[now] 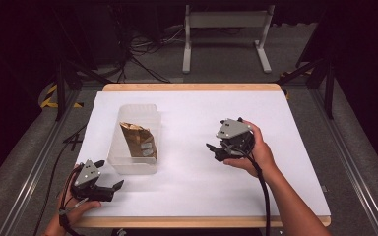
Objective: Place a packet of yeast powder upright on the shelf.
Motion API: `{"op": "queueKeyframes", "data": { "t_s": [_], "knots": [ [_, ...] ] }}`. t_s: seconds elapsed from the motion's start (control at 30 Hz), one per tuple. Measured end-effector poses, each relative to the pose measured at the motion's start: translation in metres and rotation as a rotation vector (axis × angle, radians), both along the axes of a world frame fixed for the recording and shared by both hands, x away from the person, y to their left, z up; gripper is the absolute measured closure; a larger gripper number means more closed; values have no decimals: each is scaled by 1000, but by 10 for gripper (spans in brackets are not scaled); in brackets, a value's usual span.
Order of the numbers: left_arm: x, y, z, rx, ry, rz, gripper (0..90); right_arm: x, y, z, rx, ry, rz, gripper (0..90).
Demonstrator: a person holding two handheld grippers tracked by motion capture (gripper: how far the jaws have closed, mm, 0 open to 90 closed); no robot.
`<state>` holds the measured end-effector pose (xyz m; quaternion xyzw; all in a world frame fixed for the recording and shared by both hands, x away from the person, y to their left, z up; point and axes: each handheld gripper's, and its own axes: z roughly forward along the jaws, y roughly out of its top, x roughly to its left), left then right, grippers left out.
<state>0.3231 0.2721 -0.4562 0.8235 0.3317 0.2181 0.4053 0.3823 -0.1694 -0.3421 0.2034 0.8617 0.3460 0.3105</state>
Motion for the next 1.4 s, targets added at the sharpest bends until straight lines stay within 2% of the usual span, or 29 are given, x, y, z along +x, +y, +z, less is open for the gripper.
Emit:
{"op": "queueKeyframes", "data": {
  "t_s": [0.33, 0.6, 1.13, 1.2, 1.4],
  "knots": [
    [0, 0, 0, 2, 0, 0, 39, -8, -34, -15, 41, 3, -39, 168],
    [0, 0, 0, 1, 2, -2, 40, -19, -64, -26, 68, 3, -95, 162],
    [1, -3, 0, 2, 5, 0, 40, -42, -104, -43, 100, 36, -158, 150],
    [1, -3, 0, 3, 5, -3, 40, -46, -109, -46, 114, 24, -173, 152],
    [1, -3, 1, -2, 5, -1, 40, -57, -122, -50, 147, 26, -204, 145]
  ]
}}
